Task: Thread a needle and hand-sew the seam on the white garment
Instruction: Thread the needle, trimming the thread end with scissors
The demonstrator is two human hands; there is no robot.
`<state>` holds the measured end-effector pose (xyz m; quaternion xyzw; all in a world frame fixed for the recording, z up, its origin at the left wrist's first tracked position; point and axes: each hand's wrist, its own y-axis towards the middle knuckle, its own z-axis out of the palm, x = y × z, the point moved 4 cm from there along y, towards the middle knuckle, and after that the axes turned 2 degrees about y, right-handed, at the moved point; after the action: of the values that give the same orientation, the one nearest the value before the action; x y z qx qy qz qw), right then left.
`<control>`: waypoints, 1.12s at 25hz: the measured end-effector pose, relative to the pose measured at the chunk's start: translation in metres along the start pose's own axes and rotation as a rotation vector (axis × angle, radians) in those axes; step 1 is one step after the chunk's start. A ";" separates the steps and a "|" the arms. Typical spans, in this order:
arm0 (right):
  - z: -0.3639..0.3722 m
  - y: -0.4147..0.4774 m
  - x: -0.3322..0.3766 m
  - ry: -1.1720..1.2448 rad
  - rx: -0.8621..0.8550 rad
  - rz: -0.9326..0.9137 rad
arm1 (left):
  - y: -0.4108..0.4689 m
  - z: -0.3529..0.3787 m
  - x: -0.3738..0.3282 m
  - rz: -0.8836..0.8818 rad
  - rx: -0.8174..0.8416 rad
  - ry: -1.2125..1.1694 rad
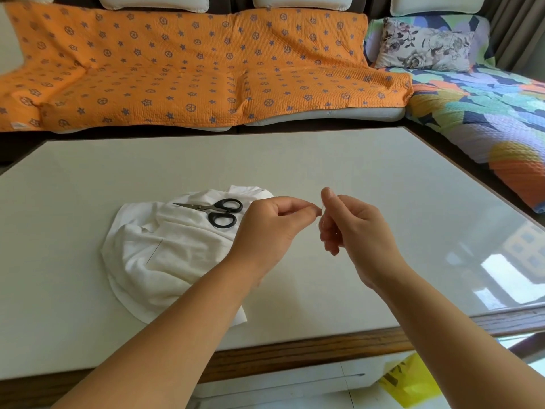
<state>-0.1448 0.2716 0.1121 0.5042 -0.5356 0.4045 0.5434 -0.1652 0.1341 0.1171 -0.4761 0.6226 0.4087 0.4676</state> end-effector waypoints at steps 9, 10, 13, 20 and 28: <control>-0.020 0.002 0.004 0.068 0.165 -0.078 | 0.004 -0.002 0.007 -0.191 0.070 -0.279; -0.020 0.001 0.006 0.058 0.156 -0.095 | 0.004 -0.001 0.006 -0.193 0.082 -0.282; -0.020 -0.001 0.009 0.071 0.109 -0.118 | 0.003 -0.001 0.007 -0.199 0.096 -0.273; -0.015 -0.001 0.005 -0.030 0.054 -0.139 | 0.000 0.001 0.010 -0.255 0.161 -0.343; -0.007 -0.010 0.008 -0.310 -0.036 -0.237 | -0.001 0.005 0.007 -0.337 0.259 -0.738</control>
<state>-0.1334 0.2759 0.1191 0.6102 -0.5568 0.2454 0.5073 -0.1641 0.1371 0.1092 -0.3306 0.3729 0.3880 0.7753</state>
